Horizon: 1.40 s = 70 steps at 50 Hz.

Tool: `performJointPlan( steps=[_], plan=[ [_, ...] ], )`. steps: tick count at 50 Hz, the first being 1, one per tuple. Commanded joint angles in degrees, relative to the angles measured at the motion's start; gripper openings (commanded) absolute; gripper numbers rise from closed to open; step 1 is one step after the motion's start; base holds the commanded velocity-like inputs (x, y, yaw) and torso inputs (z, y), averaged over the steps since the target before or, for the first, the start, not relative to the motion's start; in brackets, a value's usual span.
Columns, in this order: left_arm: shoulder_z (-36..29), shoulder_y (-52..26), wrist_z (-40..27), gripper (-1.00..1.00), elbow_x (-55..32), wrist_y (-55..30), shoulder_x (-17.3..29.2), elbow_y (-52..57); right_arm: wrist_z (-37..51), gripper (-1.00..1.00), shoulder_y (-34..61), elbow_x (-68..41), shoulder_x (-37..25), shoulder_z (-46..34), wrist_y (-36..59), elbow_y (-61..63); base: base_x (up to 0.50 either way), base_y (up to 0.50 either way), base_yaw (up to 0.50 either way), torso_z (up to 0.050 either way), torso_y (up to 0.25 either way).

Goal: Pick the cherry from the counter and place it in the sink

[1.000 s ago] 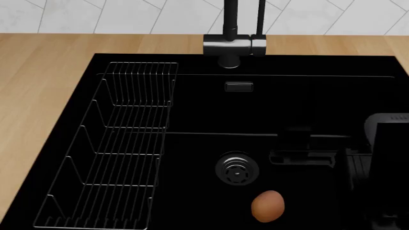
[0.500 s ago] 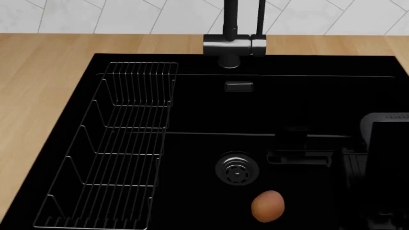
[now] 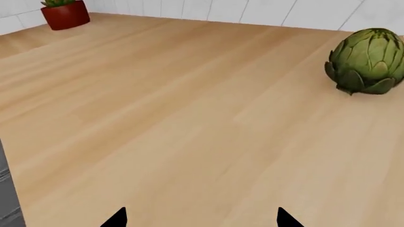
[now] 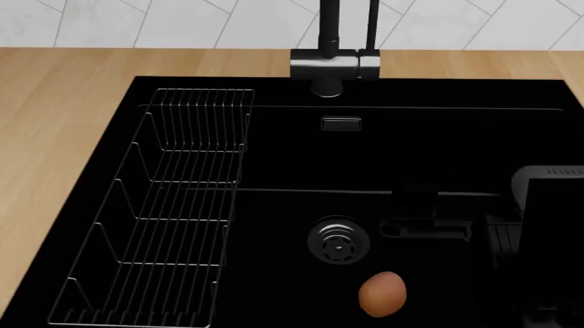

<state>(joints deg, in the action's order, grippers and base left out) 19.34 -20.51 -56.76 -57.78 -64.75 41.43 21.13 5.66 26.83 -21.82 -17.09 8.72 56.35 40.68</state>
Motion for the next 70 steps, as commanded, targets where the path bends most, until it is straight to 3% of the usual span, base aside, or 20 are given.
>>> performJointPlan(
  steps=[1,36,37,52,59,61,64,70],
  plan=[
    [0.2,2.8,0.7,1.00,1.3,1.7,-1.1,-1.5,0.1,1.00,-0.6,-0.2,-0.1,0.1,-0.6,-0.3,0.00,0.00,0.00,0.000,0.000],
    [2.1,7.7,3.4,1.00,2.7,5.7,-2.9,-5.7,0.9,1.00,-0.7,-1.0,-0.3,-0.3,-1.1,-0.6,0.00,0.00,0.00,0.000,0.000],
    [2.3,7.8,3.1,-1.00,2.9,5.9,-2.9,-5.4,1.0,1.00,-0.6,-1.0,-0.4,-0.3,-1.0,-0.5,0.00,0.00,0.00,0.000,0.000],
    [0.0,3.8,2.4,-1.00,2.8,6.9,-2.2,1.8,1.2,1.00,-1.0,-1.3,-0.6,-0.2,-1.5,-0.9,0.00,0.00,0.00,0.000,0.000],
    [-13.2,-13.7,5.2,-1.00,-0.9,2.0,-3.4,7.0,1.2,1.00,-0.6,-1.4,-0.6,-0.6,-1.9,-1.2,0.00,0.00,0.00,0.000,0.000],
    [-12.9,-17.2,3.1,-1.00,-2.7,1.7,-6.6,5.7,1.2,1.00,-0.6,-1.5,-0.6,-0.6,-2.1,-1.2,0.00,0.00,0.00,0.000,0.000],
    [-19.1,-23.0,6.7,-1.00,-1.5,0.8,-7.6,4.3,1.1,1.00,-0.7,-1.6,-0.8,-0.4,-2.2,-1.3,0.00,0.00,0.00,0.000,0.000],
    [-26.7,-29.1,10.8,-1.00,2.3,2.4,-11.3,-0.5,1.0,1.00,-0.4,-1.6,-0.8,-0.8,-2.8,-2.0,0.00,0.00,0.00,0.000,0.000]
  ],
)
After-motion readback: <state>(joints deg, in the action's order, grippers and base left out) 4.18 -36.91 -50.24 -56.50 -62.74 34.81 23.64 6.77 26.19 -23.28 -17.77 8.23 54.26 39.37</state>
